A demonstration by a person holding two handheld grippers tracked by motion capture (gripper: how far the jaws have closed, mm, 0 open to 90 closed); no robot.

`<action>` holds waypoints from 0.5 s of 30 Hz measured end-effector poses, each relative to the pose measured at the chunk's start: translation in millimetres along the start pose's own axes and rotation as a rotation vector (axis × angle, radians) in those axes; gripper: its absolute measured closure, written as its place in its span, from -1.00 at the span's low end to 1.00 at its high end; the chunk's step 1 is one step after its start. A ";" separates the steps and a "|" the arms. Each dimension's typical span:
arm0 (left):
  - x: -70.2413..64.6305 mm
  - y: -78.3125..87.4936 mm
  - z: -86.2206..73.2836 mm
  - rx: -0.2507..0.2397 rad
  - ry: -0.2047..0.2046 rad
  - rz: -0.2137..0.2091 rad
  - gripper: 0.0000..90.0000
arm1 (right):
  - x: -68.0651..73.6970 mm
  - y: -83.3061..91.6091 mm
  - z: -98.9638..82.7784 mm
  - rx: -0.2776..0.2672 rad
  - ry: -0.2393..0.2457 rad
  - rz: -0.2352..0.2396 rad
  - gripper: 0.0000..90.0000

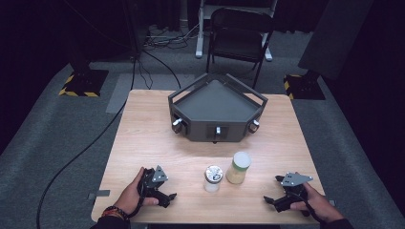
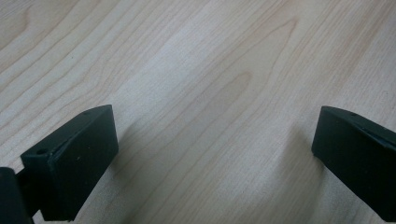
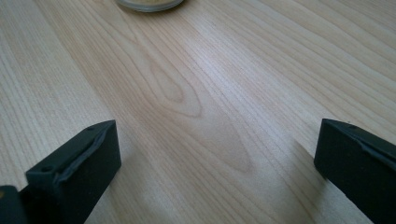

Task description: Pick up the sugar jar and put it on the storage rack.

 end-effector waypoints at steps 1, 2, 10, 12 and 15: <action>-0.1 0.0 0.1 0.001 0.000 0.001 -1.00 | 0.0 0.0 0.1 0.000 0.000 0.000 -1.00; -0.1 0.1 0.2 0.002 0.001 0.000 -1.00 | 0.0 0.0 0.0 0.000 0.000 0.000 -1.00; 1.1 -0.7 -1.7 -0.013 -0.001 -0.004 -1.00 | 0.0 0.2 -0.1 0.000 -0.004 -0.002 -1.00; 1.2 -0.9 -1.4 -0.013 -0.001 -0.005 -1.00 | 0.0 0.2 -0.1 0.000 -0.004 -0.003 -1.00; 1.1 -1.3 -1.3 -0.015 0.000 -0.005 -1.00 | -0.2 0.2 0.0 0.000 -0.004 -0.002 -1.00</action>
Point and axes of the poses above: each handheld gripper's, and its own axes: y roughly backward along the jaws, z roughly out of its top, x roughly to its left, the point moved 8 cm from there along -y, roughly forward along the jaws, and after that the axes turned 13 degrees about z, right-handed, at the moved point
